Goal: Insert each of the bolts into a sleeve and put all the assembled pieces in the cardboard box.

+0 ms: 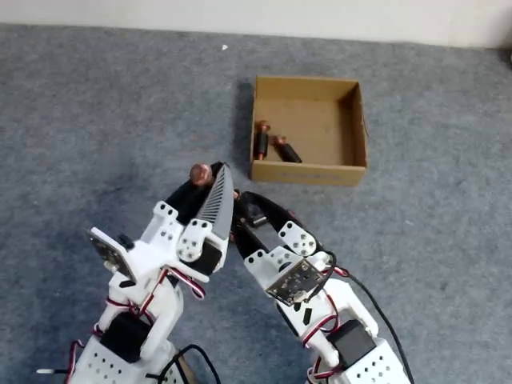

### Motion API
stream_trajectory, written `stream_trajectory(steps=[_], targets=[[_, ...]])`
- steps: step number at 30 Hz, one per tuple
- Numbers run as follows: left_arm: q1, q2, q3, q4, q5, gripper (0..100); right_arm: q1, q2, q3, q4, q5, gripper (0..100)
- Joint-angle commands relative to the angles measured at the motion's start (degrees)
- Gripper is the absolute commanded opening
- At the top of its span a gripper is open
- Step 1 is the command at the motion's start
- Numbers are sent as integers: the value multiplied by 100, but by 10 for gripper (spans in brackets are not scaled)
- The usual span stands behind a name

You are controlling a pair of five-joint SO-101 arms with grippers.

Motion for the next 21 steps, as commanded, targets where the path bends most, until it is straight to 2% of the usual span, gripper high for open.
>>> stream_trajectory(steps=[1,9,17,21], targets=[[233,-4,-40,334,-255,14,13,-154,664,-48,26,5],[22,-4,-303,448,-229,14,-22,-154,637,-101,62,5],[75,-4,-1323,1556,-211,10,-31,-154,637,-1042,79,5],[75,-4,-1420,1644,-211,10,-251,-154,673,-1305,765,5]])
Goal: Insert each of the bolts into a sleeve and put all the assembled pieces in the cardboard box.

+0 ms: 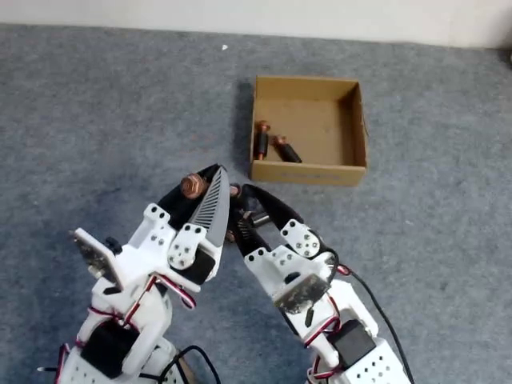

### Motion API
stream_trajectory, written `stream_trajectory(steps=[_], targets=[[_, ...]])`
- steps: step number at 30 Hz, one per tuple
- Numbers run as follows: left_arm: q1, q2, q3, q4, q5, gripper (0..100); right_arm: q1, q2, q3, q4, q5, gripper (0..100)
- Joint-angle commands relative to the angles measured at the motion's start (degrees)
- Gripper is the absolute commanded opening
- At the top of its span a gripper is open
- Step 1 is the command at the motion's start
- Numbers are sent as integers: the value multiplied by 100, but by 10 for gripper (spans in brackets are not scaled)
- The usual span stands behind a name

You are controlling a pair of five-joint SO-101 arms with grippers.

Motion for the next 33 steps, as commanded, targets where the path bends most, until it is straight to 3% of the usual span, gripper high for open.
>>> stream_trajectory(steps=[1,14,18,21,33], targets=[[-57,-4,-207,193,-62,10,-295,-154,681,-426,659,5],[-84,-4,-163,229,-62,16,-356,-145,681,-136,782,5],[-92,-4,-215,545,-62,157,-356,-145,681,-119,774,5],[-110,-4,-251,879,0,264,-347,-145,655,22,413,5],[-356,-22,-1112,2075,211,263,760,-145,655,57,-976,5]])
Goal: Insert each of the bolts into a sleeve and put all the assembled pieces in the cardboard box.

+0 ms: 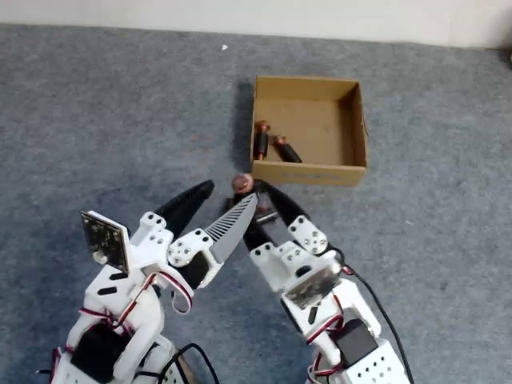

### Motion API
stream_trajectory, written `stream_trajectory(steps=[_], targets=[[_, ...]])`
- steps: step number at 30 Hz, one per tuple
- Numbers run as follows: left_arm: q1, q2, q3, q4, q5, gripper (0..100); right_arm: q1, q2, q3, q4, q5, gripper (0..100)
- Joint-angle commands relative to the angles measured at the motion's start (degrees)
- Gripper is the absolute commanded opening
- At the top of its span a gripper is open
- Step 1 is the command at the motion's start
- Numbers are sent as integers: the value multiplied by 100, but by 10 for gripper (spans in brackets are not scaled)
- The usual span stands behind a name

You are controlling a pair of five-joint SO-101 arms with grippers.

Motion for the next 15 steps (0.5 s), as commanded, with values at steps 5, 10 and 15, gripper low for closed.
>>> stream_trajectory(steps=[5,10,15], targets=[[-1675,-57,-734,237,88,262,1121,-127,637,-22,-1187,5],[-2396,-48,-435,237,44,172,1402,-127,637,-4,-1292,5],[-2703,-48,22,246,-70,2,1437,-119,637,163,-1275,5]])
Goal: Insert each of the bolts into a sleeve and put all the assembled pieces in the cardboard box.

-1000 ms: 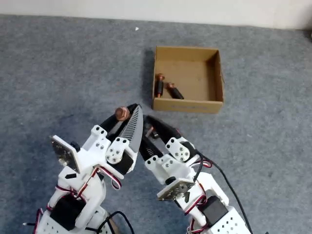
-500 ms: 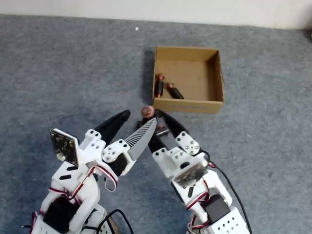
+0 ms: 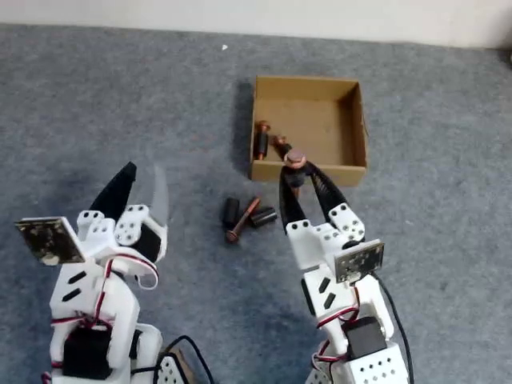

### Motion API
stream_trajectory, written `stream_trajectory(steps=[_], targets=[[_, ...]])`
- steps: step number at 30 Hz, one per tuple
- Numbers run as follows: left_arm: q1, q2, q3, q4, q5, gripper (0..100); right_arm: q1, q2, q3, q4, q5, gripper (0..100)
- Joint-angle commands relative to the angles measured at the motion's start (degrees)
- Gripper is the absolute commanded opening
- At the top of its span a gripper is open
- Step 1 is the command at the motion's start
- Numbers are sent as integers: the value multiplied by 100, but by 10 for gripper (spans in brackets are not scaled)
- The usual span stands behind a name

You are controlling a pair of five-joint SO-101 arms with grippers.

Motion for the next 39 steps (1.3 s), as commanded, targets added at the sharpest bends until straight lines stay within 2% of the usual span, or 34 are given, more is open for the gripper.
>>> stream_trajectory(steps=[1,7,11,13,16,19,31,39], targets=[[-233,-31,330,18,-193,11,154,-119,585,303,-62,5],[-233,-40,1279,-97,-281,5,224,-119,-286,1332,-62,5],[-286,-40,1886,-703,-316,6,224,110,-681,1455,-44,5],[-523,-40,2185,-1125,-316,6,233,593,-945,1446,-44,5],[-690,-31,2387,-1591,-308,7,233,1736,-1701,1429,-44,5],[-549,-31,2378,-1319,-308,7,312,3090,-2668,1420,-44,5],[-470,-31,2378,-1301,-308,7,910,8488,-6782,1411,-44,5],[-470,-31,2378,-1301,-308,6,1033,11310,-8690,1411,-44,5]])
